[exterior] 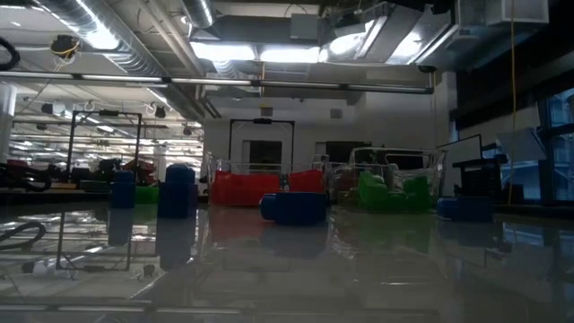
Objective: Sort blocks
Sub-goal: Put the green game piece into the top right transparent bin
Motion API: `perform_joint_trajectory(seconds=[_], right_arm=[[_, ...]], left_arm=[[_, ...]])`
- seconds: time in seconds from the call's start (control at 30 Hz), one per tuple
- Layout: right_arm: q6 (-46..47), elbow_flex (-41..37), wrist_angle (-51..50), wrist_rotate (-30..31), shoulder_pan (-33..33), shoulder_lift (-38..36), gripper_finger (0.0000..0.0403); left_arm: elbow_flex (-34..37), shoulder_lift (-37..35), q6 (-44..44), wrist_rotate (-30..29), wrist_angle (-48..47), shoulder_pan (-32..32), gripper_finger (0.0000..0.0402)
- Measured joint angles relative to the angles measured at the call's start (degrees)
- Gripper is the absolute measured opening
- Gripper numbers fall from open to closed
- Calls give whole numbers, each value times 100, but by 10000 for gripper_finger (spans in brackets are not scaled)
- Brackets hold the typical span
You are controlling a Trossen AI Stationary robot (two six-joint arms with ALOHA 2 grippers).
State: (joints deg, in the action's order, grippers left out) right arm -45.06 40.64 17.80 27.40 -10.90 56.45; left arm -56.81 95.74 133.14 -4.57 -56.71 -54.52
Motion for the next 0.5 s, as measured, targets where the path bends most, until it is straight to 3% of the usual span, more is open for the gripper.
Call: perform_joint_trajectory(seconds=[0.33, 0.5], right_arm=[[2, 0, 0, -2, 0, 0, 289], [1, 0, 3, 0, 0, 0, 289]], left_arm=[[704, -40, -258, -33, 872, -1, 278], [738, -38, -554, -122, 923, 0, 237]])
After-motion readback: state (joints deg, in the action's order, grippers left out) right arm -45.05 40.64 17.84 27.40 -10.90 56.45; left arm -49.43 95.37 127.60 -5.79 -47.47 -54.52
